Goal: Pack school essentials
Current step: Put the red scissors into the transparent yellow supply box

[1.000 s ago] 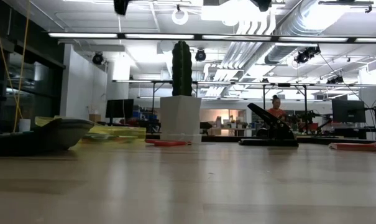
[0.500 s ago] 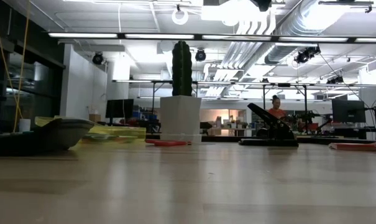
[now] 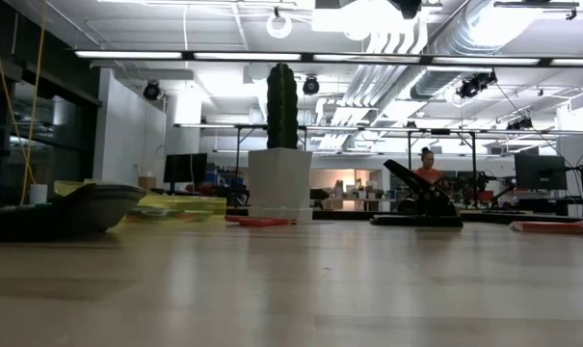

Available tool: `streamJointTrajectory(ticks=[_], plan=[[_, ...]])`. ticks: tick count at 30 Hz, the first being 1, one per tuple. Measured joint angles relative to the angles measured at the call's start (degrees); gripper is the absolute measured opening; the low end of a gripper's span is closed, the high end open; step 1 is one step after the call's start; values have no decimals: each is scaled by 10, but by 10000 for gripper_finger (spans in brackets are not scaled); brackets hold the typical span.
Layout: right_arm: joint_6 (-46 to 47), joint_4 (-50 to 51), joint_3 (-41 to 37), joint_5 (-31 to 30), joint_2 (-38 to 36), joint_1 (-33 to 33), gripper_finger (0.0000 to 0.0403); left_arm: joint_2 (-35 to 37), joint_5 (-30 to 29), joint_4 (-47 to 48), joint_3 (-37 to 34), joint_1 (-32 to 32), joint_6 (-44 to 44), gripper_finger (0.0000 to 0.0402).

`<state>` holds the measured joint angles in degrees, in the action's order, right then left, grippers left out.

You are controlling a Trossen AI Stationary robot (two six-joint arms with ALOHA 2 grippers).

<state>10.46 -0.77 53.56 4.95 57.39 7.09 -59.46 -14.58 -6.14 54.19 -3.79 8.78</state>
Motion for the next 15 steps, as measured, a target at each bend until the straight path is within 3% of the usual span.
streamJointTrajectory(ticks=[4,6,11,15], plan=[[5,14,0,0,0,0,277,-5,-99,14,0,-12,37,204],[14,20,0,0,0,0,277,-22,-118,50,6,-40,69,203],[15,23,0,0,0,0,277,-102,-49,247,87,-145,161,200],[15,23,0,0,0,0,277,-198,23,387,143,-214,170,200]])
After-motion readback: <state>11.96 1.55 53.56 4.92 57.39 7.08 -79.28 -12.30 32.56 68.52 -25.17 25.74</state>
